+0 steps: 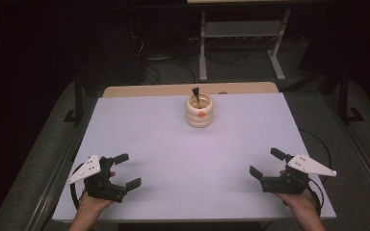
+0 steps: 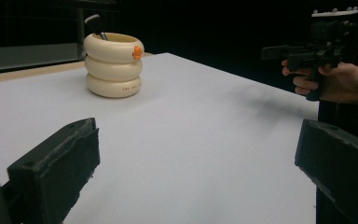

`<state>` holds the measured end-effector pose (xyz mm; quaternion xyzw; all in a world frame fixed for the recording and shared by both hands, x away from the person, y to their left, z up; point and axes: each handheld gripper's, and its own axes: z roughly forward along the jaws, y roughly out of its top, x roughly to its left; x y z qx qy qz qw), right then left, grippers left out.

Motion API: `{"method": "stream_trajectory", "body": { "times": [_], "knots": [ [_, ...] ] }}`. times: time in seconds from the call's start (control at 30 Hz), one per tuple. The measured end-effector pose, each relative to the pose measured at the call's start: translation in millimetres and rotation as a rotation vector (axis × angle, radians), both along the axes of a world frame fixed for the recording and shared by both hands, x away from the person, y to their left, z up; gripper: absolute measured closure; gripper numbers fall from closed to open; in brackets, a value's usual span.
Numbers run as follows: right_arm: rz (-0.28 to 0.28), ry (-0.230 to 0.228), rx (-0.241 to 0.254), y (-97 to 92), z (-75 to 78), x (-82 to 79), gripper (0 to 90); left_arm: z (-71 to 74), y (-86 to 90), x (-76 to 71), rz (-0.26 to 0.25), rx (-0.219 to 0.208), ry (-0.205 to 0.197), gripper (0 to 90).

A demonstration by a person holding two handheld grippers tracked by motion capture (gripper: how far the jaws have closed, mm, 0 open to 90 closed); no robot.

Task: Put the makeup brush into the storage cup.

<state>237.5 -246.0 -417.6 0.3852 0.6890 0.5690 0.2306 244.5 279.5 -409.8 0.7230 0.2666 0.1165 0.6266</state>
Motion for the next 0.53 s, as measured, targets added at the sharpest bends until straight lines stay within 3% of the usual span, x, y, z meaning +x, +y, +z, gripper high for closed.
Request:
{"method": "stream_trajectory", "body": {
  "times": [0.23,0.37,0.53],
  "knots": [
    [0.006,0.000,-0.029,1.4,-3.9,-1.6,0.0,-1.8,0.5,0.8,0.006,0.007,0.011,0.0],
    [0.021,-0.003,-0.078,5.8,-5.2,-1.7,0.0,-2.7,1.3,1.8,0.008,0.005,0.012,0.0],
    [0.025,0.000,-0.079,6.6,-5.2,-1.3,0.0,-3.0,1.9,2.2,0.009,0.009,0.015,0.0]
  ]
}}
